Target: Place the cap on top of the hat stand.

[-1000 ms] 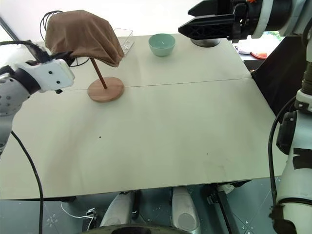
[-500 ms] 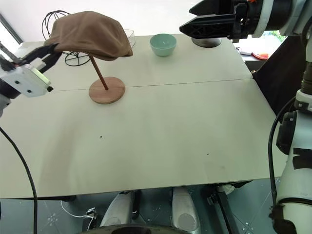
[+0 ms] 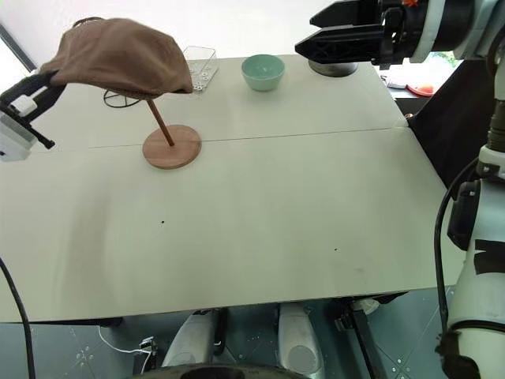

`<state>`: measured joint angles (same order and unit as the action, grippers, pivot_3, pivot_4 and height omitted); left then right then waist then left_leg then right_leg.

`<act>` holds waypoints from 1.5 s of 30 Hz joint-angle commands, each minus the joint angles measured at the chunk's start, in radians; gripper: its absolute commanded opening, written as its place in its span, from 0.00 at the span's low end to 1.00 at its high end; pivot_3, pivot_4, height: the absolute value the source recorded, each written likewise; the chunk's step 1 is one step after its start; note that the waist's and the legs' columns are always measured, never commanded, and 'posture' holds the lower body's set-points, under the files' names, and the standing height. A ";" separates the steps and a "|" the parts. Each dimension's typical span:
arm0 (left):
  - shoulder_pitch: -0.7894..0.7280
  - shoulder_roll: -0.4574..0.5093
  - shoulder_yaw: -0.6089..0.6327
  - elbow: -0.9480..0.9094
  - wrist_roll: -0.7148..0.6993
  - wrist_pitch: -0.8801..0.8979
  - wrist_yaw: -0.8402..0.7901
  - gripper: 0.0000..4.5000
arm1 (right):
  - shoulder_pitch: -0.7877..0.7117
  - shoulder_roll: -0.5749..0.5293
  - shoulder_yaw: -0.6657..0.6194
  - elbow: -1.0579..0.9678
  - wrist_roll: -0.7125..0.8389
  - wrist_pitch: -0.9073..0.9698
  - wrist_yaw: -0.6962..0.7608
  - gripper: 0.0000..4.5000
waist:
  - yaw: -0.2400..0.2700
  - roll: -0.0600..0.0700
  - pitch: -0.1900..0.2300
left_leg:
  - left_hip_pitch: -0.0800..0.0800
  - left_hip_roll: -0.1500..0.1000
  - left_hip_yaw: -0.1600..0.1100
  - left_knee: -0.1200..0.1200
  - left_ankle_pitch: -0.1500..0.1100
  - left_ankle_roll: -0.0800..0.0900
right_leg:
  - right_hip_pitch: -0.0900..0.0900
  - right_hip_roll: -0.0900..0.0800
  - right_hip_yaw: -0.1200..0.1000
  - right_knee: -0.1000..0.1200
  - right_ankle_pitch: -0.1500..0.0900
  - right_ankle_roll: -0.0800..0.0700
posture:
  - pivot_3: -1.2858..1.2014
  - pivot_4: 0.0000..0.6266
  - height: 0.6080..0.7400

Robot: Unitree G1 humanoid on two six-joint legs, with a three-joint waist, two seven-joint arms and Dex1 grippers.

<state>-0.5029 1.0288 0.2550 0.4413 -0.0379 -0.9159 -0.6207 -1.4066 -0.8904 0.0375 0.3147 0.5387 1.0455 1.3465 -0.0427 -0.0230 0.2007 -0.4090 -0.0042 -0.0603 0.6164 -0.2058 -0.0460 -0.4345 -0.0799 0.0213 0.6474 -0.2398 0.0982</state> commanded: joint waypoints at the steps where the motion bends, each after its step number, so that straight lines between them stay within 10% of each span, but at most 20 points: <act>1: 0.010 0.012 0.005 0.047 -0.034 -0.075 -0.018 0.01 | -0.078 -0.020 -0.028 -0.007 0.031 0.019 0.028 1.00 | 0.000 0.000 0.000 | 0.000 0.000 0.000 0.000 0.000 0.000 | 0.000 0.000 0.000 0.000 0.000 0.000 | 0.52 0.24 1.00; 10: -0.003 -0.018 -0.037 0.138 -0.009 -0.143 -0.007 0.01 | -0.102 -0.013 -0.001 0.016 0.002 -0.005 0.038 1.00 | -0.001 0.000 0.000 | 0.000 0.000 0.000 0.000 0.000 0.000 | 0.000 0.000 0.000 0.000 0.000 0.000 | 0.52 0.24 1.00; 17: 0.168 -0.007 0.014 -0.094 -0.069 0.063 -0.008 0.71 | -0.077 -0.011 -0.004 0.010 0.003 -0.004 0.041 1.00 | -0.004 0.000 0.000 | 0.000 0.000 0.000 0.000 0.000 0.000 | 0.000 -0.001 0.000 0.000 0.000 0.000 | 0.52 0.24 1.00; 25: 0.557 0.044 0.231 -0.635 -0.253 0.605 -0.093 0.71 | -0.058 -0.020 -0.009 0.028 -0.002 -0.034 0.062 1.00 | 0.001 0.000 0.000 | 0.000 0.001 0.000 -0.001 0.000 0.000 | -0.001 0.000 0.000 0.000 0.000 -0.001 | 0.52 0.24 1.00; 32: 0.565 0.253 0.607 -0.626 -0.907 1.596 -0.308 0.71 | -0.065 -0.008 0.017 0.107 -0.047 -0.121 0.102 1.00 | -0.003 0.000 0.000 | 0.000 0.001 0.000 0.000 0.000 0.000 | 0.000 0.000 0.000 0.000 -0.002 -0.004 | 0.52 0.24 1.00; 45: 0.332 0.547 0.539 -0.064 -0.732 1.660 -0.731 0.71 | -0.069 0.022 0.027 0.190 -0.108 -0.209 0.141 1.00 | -0.028 0.000 0.001 | 0.001 0.001 0.001 -0.003 0.000 0.000 | -0.001 0.002 0.000 -0.001 -0.001 -0.001 | 0.52 0.24 1.00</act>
